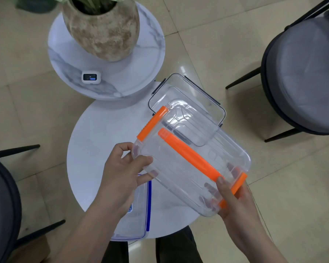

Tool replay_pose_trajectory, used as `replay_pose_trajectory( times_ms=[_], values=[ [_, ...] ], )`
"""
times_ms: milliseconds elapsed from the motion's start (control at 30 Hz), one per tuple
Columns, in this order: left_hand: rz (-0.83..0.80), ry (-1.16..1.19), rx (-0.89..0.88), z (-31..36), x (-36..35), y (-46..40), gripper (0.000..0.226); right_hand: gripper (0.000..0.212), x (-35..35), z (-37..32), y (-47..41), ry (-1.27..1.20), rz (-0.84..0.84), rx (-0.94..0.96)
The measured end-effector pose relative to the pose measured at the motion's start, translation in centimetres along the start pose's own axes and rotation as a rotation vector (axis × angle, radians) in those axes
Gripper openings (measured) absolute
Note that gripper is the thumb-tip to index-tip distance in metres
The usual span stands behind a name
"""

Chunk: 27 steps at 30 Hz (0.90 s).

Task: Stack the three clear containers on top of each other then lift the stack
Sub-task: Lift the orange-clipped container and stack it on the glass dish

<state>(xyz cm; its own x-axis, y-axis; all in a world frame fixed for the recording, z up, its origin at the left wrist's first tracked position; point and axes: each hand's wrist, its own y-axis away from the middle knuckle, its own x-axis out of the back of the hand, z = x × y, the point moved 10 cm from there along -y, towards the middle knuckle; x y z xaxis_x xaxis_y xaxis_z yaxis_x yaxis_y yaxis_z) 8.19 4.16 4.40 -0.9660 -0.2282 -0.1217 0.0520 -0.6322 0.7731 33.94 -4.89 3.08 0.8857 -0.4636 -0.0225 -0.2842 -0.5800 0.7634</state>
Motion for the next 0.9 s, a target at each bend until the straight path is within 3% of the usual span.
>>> replay_pose_trajectory(
  times_ms=[167,367,567,767,900],
  values=[
    [0.026,0.004,-0.063,0.7,-0.4,-0.2,0.036,0.059,-0.3,-0.8,-0.6,-0.007,0.03,0.027],
    [0.023,0.009,-0.184,3.9,-2.6,-2.8,0.024,0.07,-1.3,-3.8,-3.6,0.025,0.03,0.054],
    [0.057,-0.027,-0.23,7.3,-4.6,-6.7,0.033,0.021,-2.5,-8.0,-7.9,0.116,0.008,0.129],
    [0.072,-0.162,-0.266,9.8,-6.2,-9.6,0.047,0.037,-3.1,-10.7,-10.6,0.198,-0.013,0.15],
    [0.117,-0.241,-0.256,9.8,-6.3,-11.3,0.04,0.039,-3.1,-11.0,-12.1,0.229,0.002,0.129]
  ],
)
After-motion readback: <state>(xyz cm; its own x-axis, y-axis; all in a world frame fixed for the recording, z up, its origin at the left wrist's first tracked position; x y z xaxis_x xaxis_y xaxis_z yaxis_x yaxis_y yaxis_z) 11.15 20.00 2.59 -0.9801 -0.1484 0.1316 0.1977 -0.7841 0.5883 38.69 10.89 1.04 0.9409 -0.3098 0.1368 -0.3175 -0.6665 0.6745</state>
